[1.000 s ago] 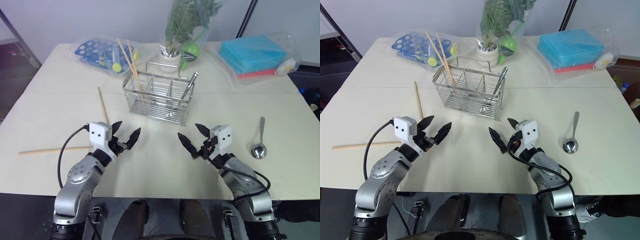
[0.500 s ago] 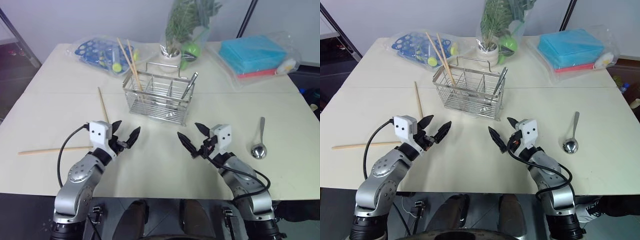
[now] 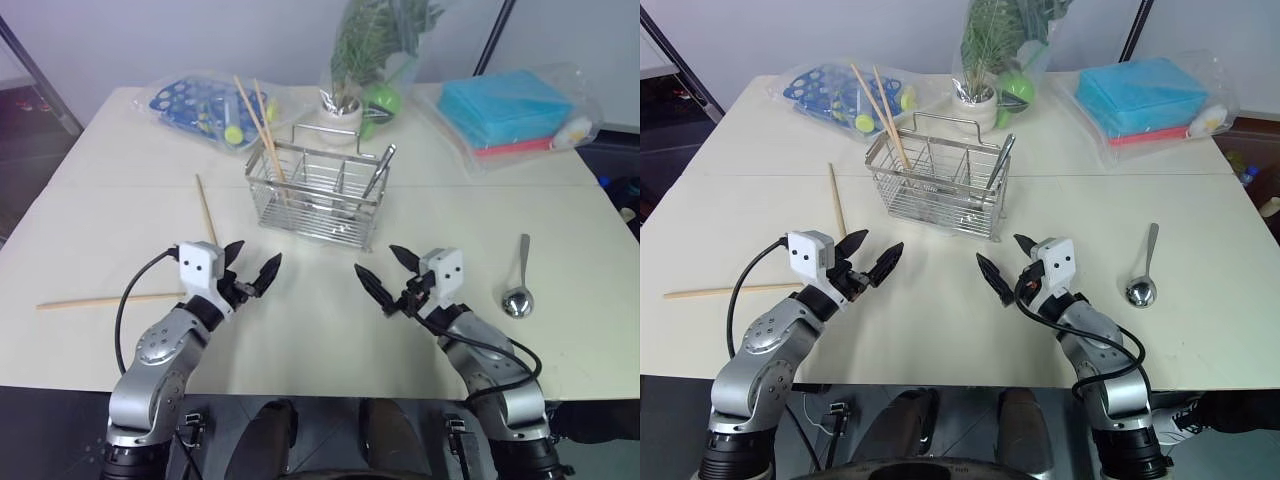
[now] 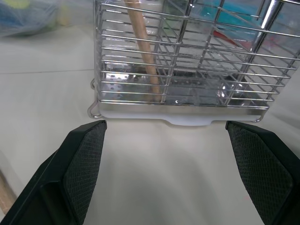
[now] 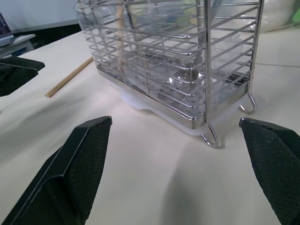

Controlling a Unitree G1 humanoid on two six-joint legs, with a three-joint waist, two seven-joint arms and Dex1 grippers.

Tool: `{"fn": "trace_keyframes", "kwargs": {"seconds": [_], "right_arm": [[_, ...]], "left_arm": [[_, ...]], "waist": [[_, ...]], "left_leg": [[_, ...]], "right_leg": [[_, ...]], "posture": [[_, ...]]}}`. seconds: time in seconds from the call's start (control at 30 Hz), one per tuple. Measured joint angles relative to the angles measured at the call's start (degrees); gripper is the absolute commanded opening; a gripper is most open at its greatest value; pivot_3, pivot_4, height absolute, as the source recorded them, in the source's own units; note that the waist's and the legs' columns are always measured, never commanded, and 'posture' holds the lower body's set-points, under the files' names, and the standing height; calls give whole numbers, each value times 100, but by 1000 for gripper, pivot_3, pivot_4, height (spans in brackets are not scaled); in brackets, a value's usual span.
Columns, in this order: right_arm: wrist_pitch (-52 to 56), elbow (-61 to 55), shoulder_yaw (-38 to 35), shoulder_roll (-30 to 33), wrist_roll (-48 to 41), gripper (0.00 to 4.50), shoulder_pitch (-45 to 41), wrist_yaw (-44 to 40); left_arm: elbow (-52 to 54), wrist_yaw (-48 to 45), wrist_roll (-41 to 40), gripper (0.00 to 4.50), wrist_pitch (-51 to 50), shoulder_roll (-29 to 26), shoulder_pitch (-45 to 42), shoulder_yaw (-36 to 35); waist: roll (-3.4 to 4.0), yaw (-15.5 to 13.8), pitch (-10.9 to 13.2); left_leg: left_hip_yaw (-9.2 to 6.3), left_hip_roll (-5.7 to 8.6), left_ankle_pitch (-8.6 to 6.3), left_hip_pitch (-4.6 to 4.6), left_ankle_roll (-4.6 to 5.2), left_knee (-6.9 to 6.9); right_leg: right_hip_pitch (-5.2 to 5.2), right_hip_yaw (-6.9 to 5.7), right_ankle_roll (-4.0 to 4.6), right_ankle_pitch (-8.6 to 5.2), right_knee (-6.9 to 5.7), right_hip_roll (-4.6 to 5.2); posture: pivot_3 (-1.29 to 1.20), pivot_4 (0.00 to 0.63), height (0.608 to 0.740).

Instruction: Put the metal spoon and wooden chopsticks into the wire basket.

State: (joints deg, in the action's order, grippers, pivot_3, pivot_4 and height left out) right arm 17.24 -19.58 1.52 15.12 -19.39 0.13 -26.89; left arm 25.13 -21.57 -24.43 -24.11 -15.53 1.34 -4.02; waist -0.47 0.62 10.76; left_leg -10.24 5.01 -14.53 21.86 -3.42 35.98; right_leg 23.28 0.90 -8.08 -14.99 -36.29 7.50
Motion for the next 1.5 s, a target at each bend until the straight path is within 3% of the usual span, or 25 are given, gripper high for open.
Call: {"fn": "trace_keyframes", "kwargs": {"seconds": [0.2, 0.7, 0.87, 1.17, 1.5], "right_arm": [[2, 24, 6, -1, 0, 4500, -26, -6], [394, 223, 40, 205, 5, 4500, -445, -108], [1213, -174, -107, 545, -129, 4500, -598, 70], [3160, -910, -1400, 1685, -482, 4500, -826, 523], [4555, -525, -2650, 2312, -425, 4500, -1101, 1150]], "left_arm": [[-106, -298, -4, 4276, 80, -186, -131, -11], [-37, -2890, -1197, 4276, -249, -1978, -1061, -10], [-29, -3369, -1464, 4276, -441, -2028, -1215, 268], [-465, -3767, -1462, 4276, -342, -1712, -1683, 560], [-541, -4028, -1275, 4276, -117, -1509, -1743, 808]], "waist": [[0, -4, 0], [1, 9, 1], [2, 3, 2], [-1, 3, 3], [-2, -18, 4]], "left_leg": [[-1, 0, 0, 1, 0, 0], [-1, -7, 0, 2, 0, -5], [-3, -8, 0, 10, 1, -3], [2, -7, -5, 31, 9, 1], [9, -8, -6, 35, 12, 8]], "right_leg": [[0, 0, 0, 0, 0, -1], [3, 4, 2, 0, 3, -11], [8, 4, 2, 0, 3, -11], [17, 3, 3, 1, 16, -12], [17, 4, 2, 2, 16, -11]], "posture": [[0, 150, 740], [0, 150, 740], [0, 150, 740], [0, 150, 740], [0, 150, 740]]}}
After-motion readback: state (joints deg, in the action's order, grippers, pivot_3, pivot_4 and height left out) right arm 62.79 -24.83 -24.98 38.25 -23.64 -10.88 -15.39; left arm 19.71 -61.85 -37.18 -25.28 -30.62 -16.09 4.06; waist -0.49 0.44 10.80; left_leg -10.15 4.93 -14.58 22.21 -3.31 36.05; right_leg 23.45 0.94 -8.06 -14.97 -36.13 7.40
